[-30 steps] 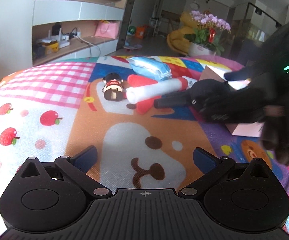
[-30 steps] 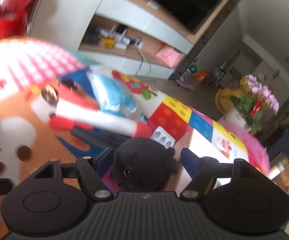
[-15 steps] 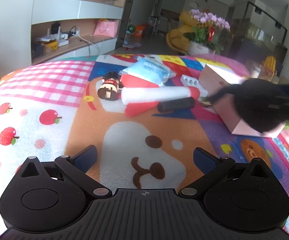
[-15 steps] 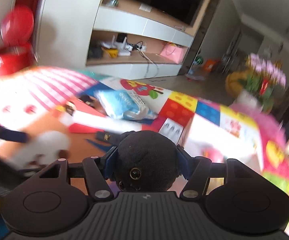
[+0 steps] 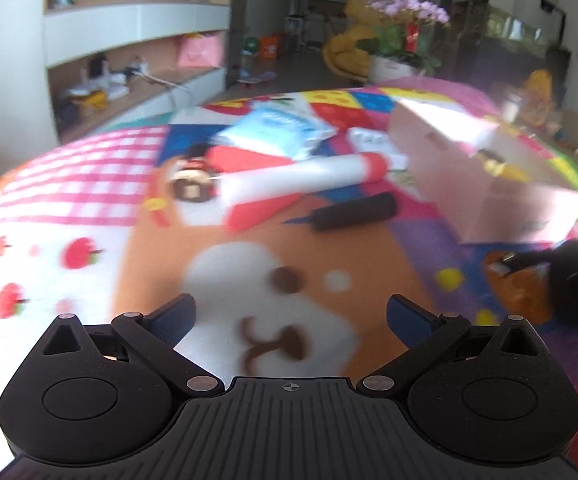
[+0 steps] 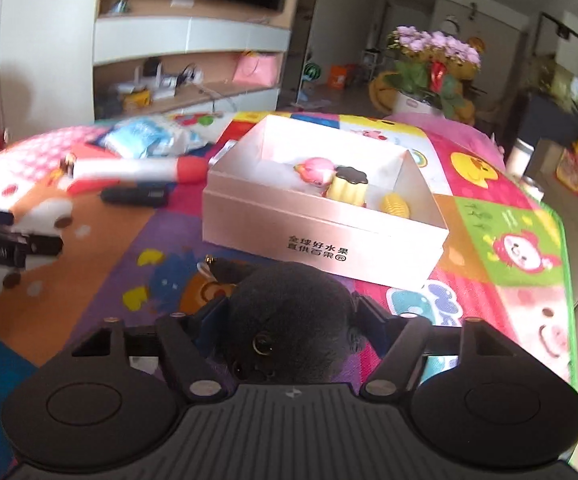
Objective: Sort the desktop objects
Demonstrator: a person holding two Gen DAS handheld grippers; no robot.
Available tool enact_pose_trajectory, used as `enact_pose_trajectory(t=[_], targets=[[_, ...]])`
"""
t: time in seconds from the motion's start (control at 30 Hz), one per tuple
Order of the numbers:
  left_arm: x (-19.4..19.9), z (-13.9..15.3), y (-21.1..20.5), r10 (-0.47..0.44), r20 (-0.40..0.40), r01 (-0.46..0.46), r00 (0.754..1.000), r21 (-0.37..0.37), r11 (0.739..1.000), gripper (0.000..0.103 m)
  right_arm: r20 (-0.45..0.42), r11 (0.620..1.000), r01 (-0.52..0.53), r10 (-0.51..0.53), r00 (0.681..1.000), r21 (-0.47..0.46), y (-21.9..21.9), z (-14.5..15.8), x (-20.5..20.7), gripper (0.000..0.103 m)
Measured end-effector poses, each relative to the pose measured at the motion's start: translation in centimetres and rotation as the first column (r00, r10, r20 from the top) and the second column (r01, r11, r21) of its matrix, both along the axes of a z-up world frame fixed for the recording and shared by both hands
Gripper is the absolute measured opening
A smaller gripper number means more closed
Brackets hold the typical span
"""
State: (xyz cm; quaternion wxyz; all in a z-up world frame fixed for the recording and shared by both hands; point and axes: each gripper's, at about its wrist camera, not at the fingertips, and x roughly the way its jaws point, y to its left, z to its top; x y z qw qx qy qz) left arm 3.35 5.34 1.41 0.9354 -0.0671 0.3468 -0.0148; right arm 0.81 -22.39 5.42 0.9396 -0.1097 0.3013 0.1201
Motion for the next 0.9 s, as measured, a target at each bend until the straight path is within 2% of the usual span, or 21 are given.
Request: enact_pose_trajectory(t=[0.07, 0.17, 0.23, 0.33, 0.47, 0.5, 0.53, 0.57, 0.73, 0.9], targets=[[0.9, 0.6, -1.0, -0.023, 0.014, 0.023, 1.0, -0.021, 1.0, 0.103, 0.02, 1.0, 0.021, -0.022, 1.0, 0.022, -0.7, -0.6, -0.1, 0.084], [3.4, 1.2, -2.9, -0.027, 0.033, 0.027, 0.999, 0.002, 1.0, 0.103, 0.005, 0.996, 0.038, -0.038, 0.999, 0.078, -1.2, -1.5, 0.1, 0.089], [5.5, 1.1, -3.8, 0.013, 0.03, -0.014, 0.999, 0.029, 0.999, 0.103, -0.017, 0.989, 0.055, -0.053, 0.998, 0.135, -2.1, -1.8, -0.1, 0.092], [8.2, 0.5, -4.3, 0.063, 0.001, -0.063, 0.998, 0.017, 0.998, 0.103, -0.023, 0.979, 0.082, -0.079, 0.997, 0.187, -3.0, -2.4, -0.6, 0.097], [9.7, -0.1, -5.5, 0.054, -0.008, -0.054, 0.998, 0.053, 0.997, 0.103, -0.012, 0.971, 0.096, -0.096, 0.995, 0.217, -3.4, -2.6, -0.9, 0.099], [9.9, -0.2, -5.7, 0.057, -0.011, -0.056, 0.998, 0.067, 0.996, 0.1, -0.014, 0.971, 0.097, -0.096, 0.995, 0.22, -3.4, -2.6, -0.8, 0.1], [10.1, -0.4, -5.8, 0.061, -0.016, -0.059, 0.998, 0.077, 0.995, 0.095, -0.02, 0.97, 0.097, -0.095, 0.995, 0.224, -3.4, -2.7, -0.7, 0.1], [10.2, -0.6, -5.8, 0.066, -0.021, -0.064, 0.998, 0.087, 0.994, 0.082, -0.026, 0.969, 0.097, -0.093, 0.995, 0.227, -3.4, -2.8, -0.6, 0.1], [9.2, -0.5, -5.7, 0.026, -0.009, -0.025, 1.0, 0.126, 0.992, 0.081, -0.047, 0.964, 0.108, -0.099, 0.994, 0.242, -3.6, -3.0, -0.4, 0.103], [5.0, 0.2, -5.8, -0.051, 0.027, 0.046, 0.998, 0.162, 0.986, 0.08, -0.059, 0.965, 0.107, -0.096, 0.994, 0.239, -3.5, -3.1, -0.2, 0.103]])
